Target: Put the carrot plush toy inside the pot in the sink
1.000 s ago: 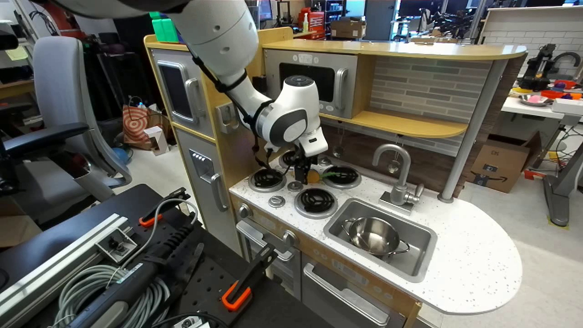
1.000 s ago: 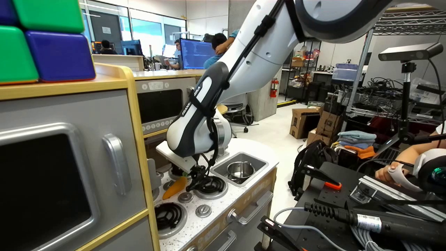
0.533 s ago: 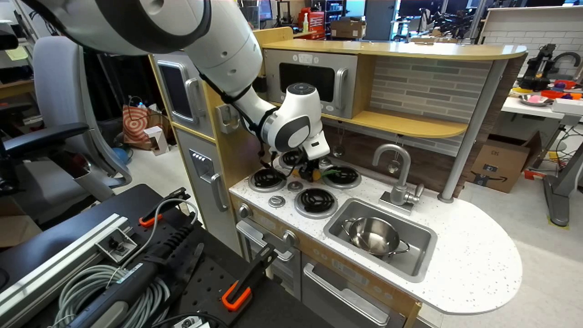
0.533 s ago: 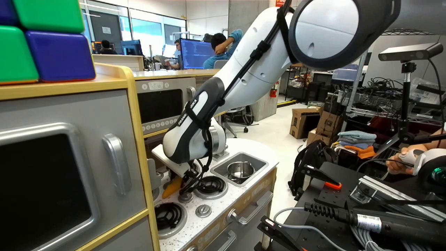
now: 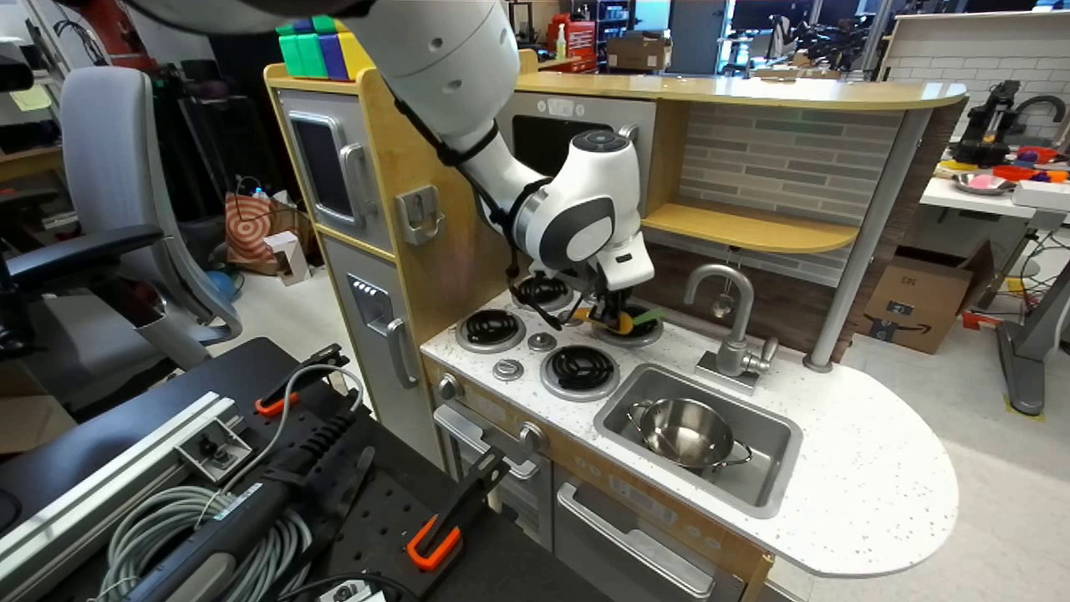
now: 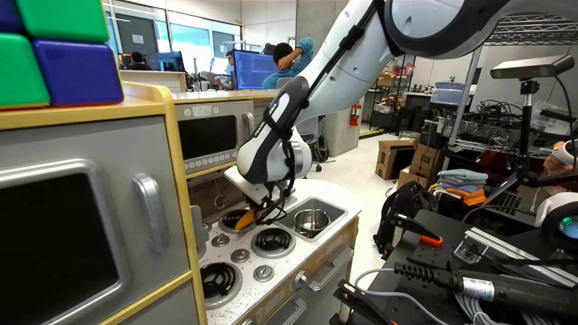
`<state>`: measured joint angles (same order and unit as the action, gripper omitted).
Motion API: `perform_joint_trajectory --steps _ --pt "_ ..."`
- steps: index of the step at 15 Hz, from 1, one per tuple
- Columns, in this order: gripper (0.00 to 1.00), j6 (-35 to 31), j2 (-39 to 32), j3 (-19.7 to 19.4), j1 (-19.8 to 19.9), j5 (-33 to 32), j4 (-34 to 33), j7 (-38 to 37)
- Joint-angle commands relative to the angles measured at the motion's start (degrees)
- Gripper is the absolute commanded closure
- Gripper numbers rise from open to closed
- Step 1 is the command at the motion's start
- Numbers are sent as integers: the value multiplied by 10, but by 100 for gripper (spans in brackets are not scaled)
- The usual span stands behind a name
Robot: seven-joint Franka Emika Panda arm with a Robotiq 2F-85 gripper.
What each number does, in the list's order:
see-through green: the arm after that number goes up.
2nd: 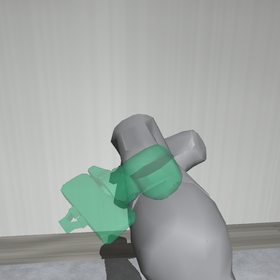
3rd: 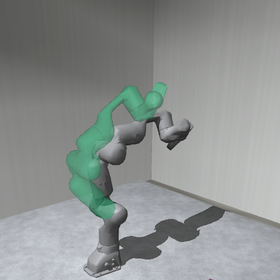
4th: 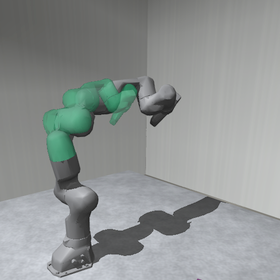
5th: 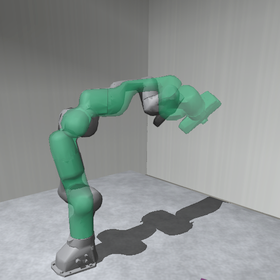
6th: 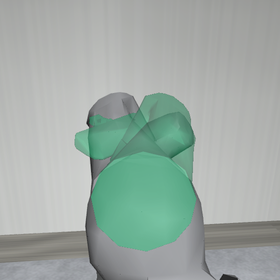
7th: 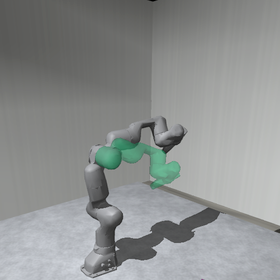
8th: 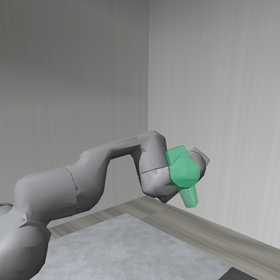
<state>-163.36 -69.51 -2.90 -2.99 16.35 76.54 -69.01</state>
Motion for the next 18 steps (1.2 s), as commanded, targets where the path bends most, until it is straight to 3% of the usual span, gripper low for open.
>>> perform_joint_trajectory --steps 1,5,8,9,12,14,18 --pt "98 20 103 -42 18 17 140 -12" --pt "97 35 116 -117 17 12 186 -78" --pt "97 57 115 -130 31 9 193 -106" --pt "63 62 116 -127 37 10 194 -111" --pt "49 48 121 -114 47 13 199 -123" --pt "30 37 134 -106 52 15 208 -128" --pt "2 40 184 -79 67 18 244 -109"
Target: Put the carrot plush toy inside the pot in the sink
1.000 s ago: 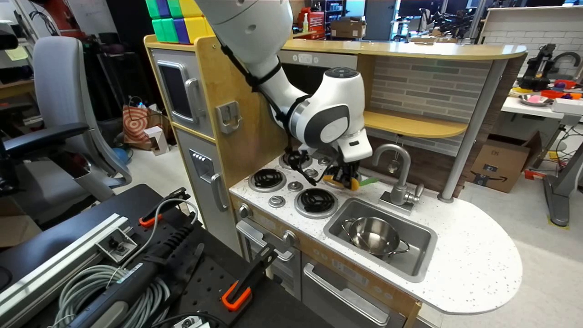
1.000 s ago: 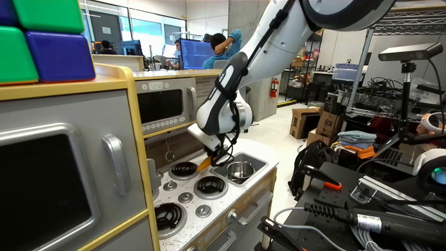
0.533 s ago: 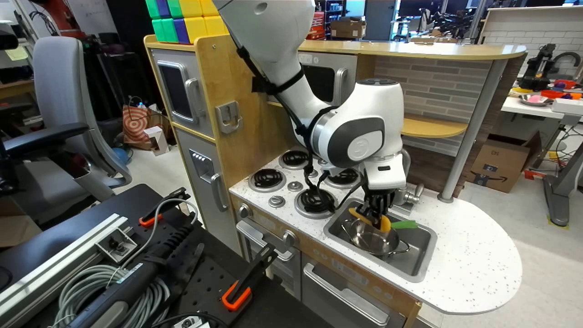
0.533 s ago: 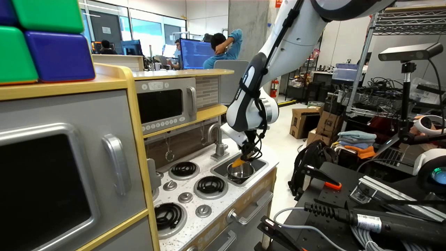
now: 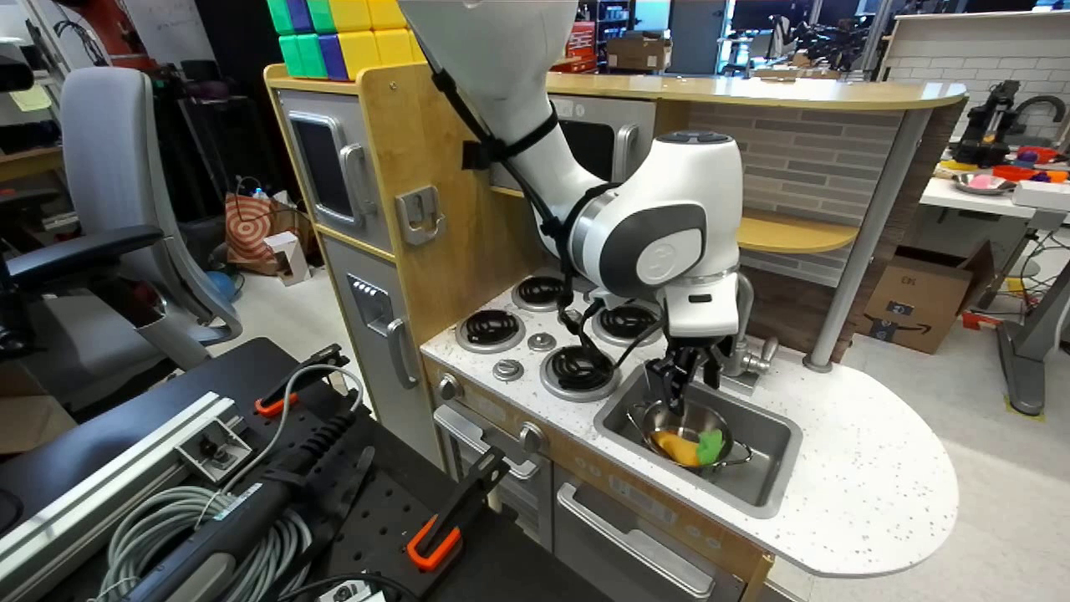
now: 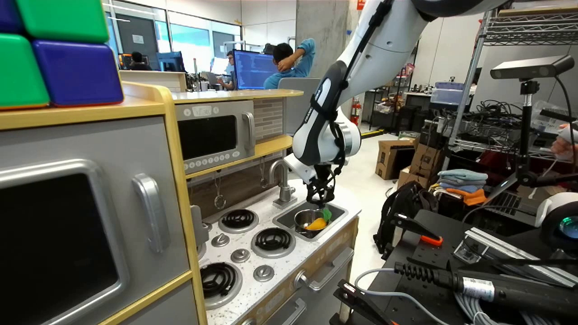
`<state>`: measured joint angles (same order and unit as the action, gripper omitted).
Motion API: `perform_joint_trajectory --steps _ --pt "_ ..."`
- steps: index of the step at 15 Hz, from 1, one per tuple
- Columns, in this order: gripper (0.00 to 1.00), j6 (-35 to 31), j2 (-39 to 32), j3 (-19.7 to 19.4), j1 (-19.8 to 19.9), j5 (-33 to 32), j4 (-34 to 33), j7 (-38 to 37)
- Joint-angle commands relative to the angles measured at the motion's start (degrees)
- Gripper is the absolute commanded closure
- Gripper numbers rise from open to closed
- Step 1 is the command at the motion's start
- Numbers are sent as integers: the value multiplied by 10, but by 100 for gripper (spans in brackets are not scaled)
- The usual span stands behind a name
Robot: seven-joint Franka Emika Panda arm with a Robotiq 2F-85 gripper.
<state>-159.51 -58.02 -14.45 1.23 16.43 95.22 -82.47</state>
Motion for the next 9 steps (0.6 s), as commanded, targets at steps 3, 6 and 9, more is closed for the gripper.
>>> perform_joint_trajectory --steps 3,6,9 --pt "0 72 148 92 70 20 104 102" --pt "0 164 207 123 104 46 127 160" --pt "0 169 186 93 77 42 99 147"
